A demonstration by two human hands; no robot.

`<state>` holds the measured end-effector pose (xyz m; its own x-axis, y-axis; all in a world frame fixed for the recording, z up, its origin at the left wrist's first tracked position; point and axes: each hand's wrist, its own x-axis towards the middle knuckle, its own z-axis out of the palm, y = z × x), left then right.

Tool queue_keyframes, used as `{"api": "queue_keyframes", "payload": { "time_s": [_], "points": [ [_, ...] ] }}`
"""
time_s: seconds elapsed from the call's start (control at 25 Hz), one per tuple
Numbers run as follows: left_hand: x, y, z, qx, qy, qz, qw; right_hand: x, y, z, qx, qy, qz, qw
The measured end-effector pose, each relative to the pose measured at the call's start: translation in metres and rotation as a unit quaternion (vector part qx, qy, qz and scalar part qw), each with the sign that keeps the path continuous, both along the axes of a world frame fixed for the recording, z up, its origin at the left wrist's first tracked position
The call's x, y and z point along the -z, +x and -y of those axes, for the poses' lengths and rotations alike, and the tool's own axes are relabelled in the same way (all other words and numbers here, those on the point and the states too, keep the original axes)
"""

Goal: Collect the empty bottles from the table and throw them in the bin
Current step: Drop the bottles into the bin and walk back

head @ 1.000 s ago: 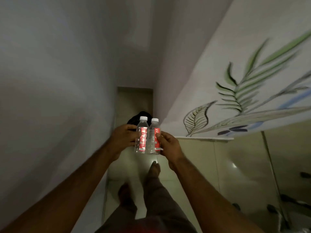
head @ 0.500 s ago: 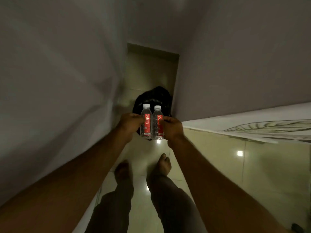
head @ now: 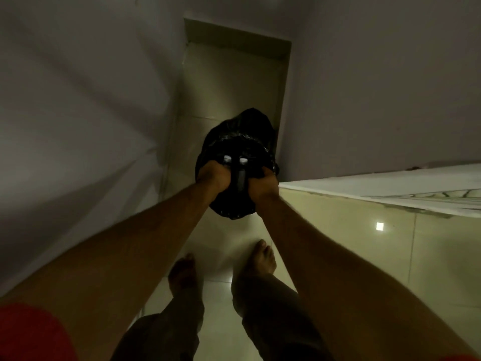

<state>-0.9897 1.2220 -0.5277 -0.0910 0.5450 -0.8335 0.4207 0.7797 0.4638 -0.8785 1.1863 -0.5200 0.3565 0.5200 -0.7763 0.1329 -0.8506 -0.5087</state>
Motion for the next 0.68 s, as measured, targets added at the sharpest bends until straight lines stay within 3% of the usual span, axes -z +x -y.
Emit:
{"api": "queue_keyframes", "payload": {
  "time_s": [0.16, 0.28, 0.48, 0.68],
  "points": [
    [-0.054, -0.019, 0.025, -0.004, 0.014, -0.026, 1.0, -0.058, -0.017, 0.022, 0.076, 0.004, -0.053, 0.996],
    [-0.118, -0.025, 0.042, -0.035, 0.037, 0.003, 0.999, -0.117, -0.028, 0.042, 0.116, 0.013, -0.079, 0.99],
    [-0.273, -0.023, 0.063, 0.019, 0.104, 0.069, 0.992, -0.287, -0.02, 0.071, 0.167, 0.066, -0.131, 0.975],
    [-0.453, 0.036, 0.096, 0.068, 0.154, 0.119, 0.979, -0.457, 0.034, 0.119, 0.238, 0.157, -0.078, 0.955]
  ]
}}
